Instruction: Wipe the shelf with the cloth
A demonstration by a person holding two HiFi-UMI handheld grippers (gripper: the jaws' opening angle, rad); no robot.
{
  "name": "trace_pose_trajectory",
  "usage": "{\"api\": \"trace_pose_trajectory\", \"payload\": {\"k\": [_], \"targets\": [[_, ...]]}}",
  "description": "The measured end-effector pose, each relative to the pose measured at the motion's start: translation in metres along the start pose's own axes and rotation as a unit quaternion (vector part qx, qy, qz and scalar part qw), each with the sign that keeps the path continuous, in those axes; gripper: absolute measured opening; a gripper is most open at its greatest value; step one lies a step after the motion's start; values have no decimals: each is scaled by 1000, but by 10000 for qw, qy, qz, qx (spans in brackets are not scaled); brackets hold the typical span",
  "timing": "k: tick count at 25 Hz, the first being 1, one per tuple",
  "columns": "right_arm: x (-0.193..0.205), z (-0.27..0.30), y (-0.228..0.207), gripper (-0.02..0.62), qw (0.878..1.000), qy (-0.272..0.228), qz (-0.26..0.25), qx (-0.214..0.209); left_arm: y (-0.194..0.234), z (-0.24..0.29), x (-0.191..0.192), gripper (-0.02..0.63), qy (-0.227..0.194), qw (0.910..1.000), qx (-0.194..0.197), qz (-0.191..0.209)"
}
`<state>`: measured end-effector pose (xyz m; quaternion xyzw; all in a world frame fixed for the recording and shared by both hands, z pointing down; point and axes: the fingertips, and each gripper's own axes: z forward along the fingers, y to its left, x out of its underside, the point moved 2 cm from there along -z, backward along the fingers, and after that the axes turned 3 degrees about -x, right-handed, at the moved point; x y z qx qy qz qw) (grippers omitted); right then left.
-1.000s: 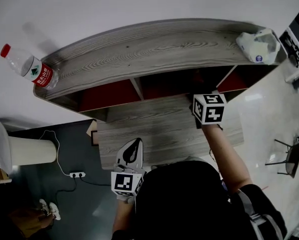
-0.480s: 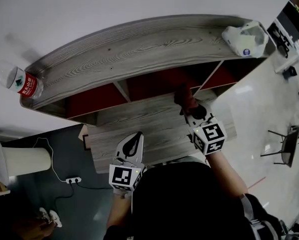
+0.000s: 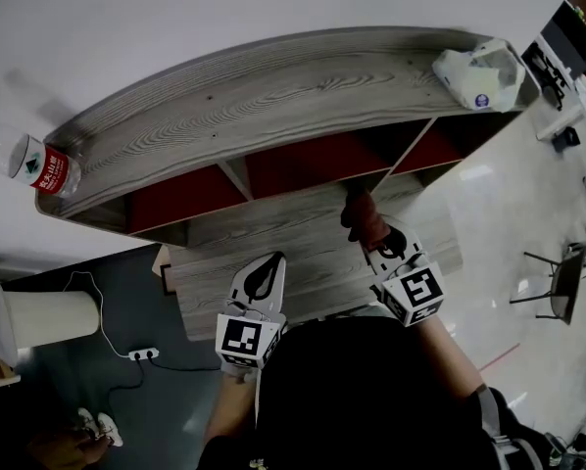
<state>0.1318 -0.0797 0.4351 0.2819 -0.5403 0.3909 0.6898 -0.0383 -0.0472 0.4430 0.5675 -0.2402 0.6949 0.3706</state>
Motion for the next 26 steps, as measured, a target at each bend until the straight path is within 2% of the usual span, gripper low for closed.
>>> {"api": "trace_pose_trajectory", "payload": {"k": [4, 15, 21, 26], "targets": [[-1, -5, 2, 60, 9998, -104, 164, -94, 1, 1, 1, 0, 22, 10000, 12, -12], [-2, -6, -1, 60, 9999, -116, 57, -48, 7, 4, 2, 0, 83, 9999, -57, 28], [-12, -3, 0, 60, 9997, -153, 203, -12, 7, 6, 1, 0, 94, 9999, -60, 17], [-3, -4, 0, 60, 9998, -139, 52, -133, 7, 6, 3, 0, 98, 9999, -74, 23]]}}
